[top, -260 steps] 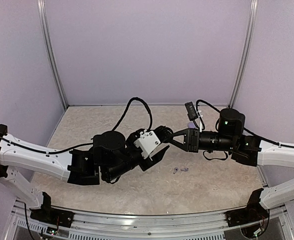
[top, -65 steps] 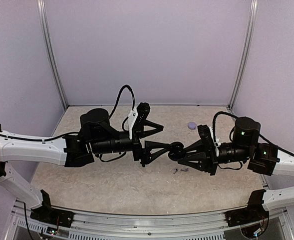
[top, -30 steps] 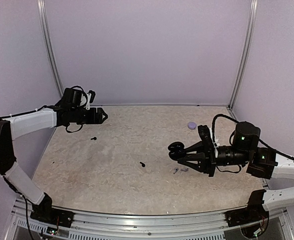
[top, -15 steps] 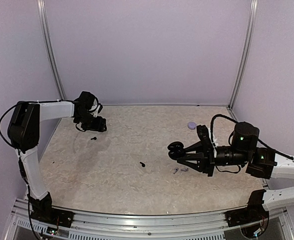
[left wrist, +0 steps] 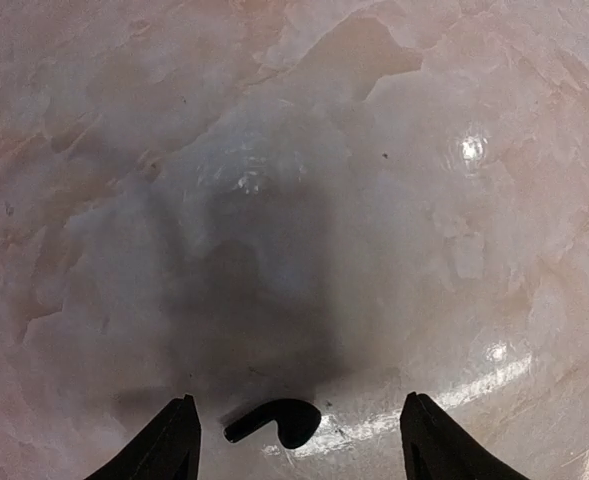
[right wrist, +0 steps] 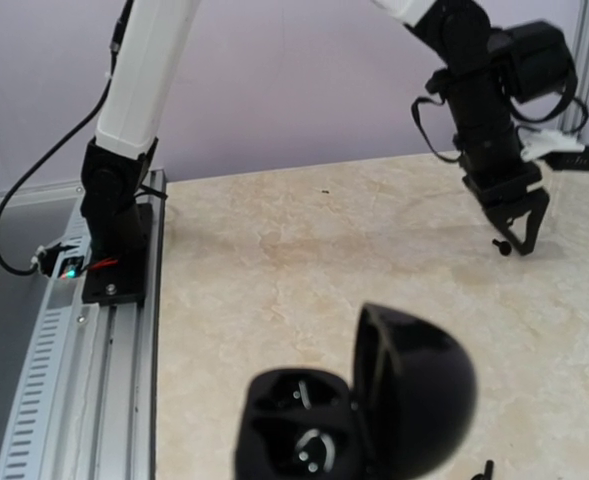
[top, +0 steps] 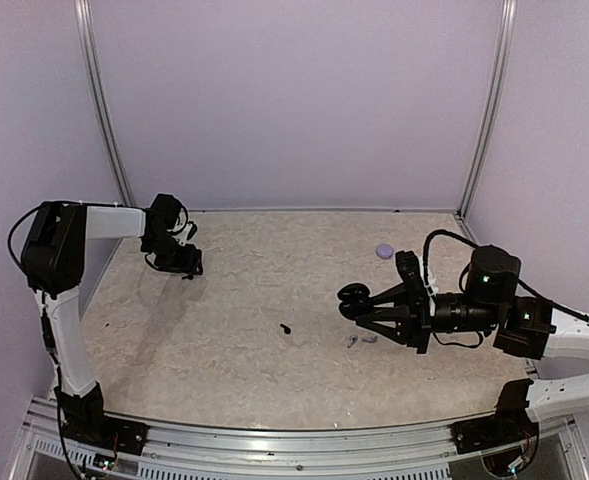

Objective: Insert the wireless bluetooth earbuds into the charging case
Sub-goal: Pick up the left earbud from the center of the board.

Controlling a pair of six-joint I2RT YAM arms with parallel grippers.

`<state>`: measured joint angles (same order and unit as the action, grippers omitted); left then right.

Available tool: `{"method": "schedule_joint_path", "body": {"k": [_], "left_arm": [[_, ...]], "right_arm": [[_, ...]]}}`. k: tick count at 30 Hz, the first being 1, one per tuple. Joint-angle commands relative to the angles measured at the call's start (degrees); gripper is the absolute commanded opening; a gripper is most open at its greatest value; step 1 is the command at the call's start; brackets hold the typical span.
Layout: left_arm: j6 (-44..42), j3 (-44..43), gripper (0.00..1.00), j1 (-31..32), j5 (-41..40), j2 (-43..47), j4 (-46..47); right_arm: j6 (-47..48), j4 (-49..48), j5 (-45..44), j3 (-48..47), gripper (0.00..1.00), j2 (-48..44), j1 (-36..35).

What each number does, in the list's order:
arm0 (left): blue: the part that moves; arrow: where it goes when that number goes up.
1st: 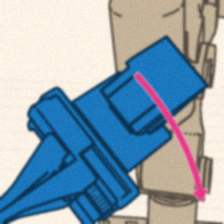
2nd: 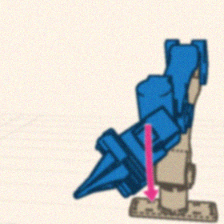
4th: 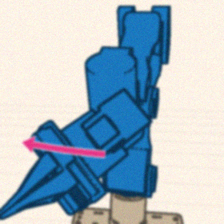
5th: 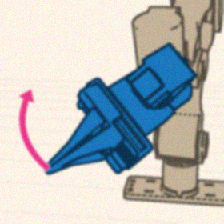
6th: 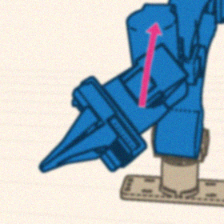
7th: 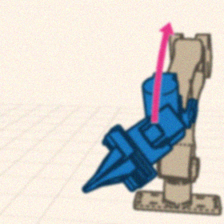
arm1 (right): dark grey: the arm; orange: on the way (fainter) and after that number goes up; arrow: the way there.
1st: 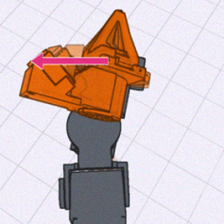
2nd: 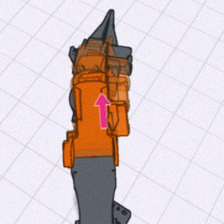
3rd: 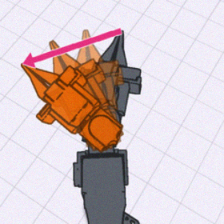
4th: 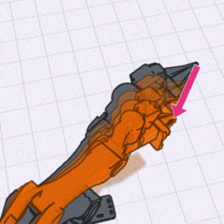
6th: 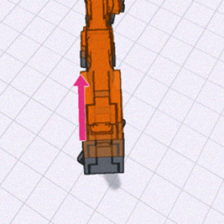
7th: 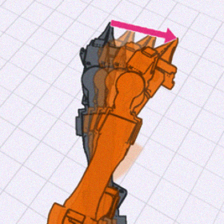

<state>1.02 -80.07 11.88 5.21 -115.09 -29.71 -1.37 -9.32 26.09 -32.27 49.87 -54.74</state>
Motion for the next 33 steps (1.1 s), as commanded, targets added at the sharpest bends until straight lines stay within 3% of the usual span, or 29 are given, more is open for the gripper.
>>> {"method": "schedule_joint_path", "body": {"k": [1, 9, 23, 33], "left_arm": [[-0.84, -1.75, 0.68, -0.92, 2.77, -1.81, -1.05], [-0.58, -1.84, 0.48, -0.41, 2.02, -2.83, -1.24], [5.28, 2.32, 0.40, 6.56, 0.05, -1.75, -2.63], [8.47, 5.54, 0.28, 14.03, -1.75, -0.22, -1.78]], "right_arm": [[-0.49, -0.44, -0.87, 0.46, 0.11, -1.67, -0.71], [-0.23, 1.15, -2.14, 0.63, 0.11, -4.22, -0.76], [-1.10, 3.43, -2.82, 0.89, 0.11, -8.03, -0.66], [-1.55, 3.72, -2.98, 0.81, 0.11, -8.86, -0.73]]}}
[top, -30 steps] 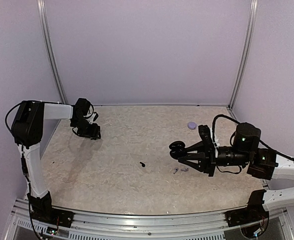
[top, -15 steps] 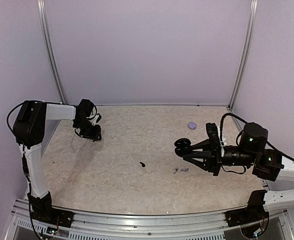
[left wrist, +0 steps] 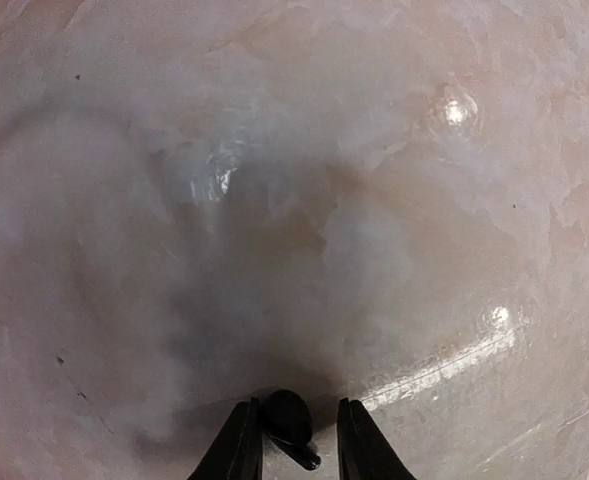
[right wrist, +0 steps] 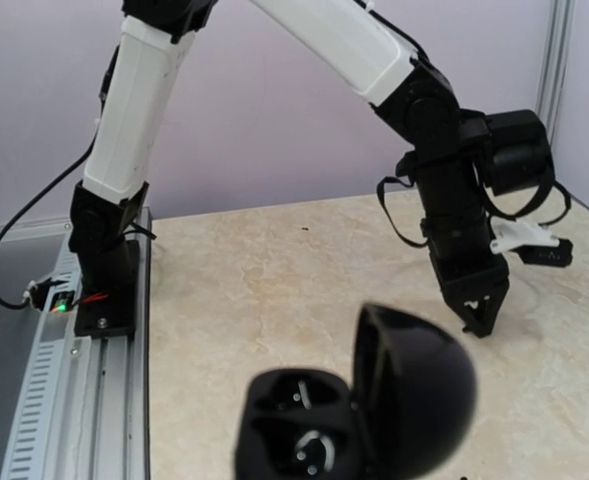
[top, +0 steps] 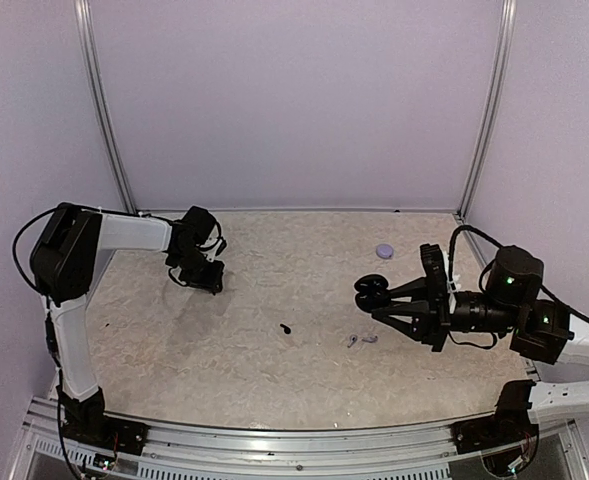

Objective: Insert the wireless bluetooth earbuds into the charging case
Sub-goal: Pick up the left earbud from the center of the board.

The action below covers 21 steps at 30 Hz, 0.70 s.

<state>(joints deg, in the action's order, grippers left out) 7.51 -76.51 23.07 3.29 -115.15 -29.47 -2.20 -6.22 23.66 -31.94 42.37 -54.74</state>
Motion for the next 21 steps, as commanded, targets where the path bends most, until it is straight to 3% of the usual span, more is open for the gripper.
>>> {"method": "schedule_joint_path", "body": {"k": [1, 10, 21], "left_arm": [[2.03, 1.97, 0.26, 3.43, -0.27, -0.22, -2.20], [1.95, 6.17, 0.18, 10.78, -0.55, 2.90, -2.10], [5.01, 13.12, 0.14, 25.99, 0.31, 6.29, -1.66]], "right_arm": [[-0.83, 0.74, -0.57, 0.48, 0.11, -1.41, -0.71], [-1.39, 1.29, -1.06, 0.57, 0.11, -2.13, -0.67], [-1.71, 1.03, -0.81, 0.60, 0.11, -1.14, -0.68]]}}
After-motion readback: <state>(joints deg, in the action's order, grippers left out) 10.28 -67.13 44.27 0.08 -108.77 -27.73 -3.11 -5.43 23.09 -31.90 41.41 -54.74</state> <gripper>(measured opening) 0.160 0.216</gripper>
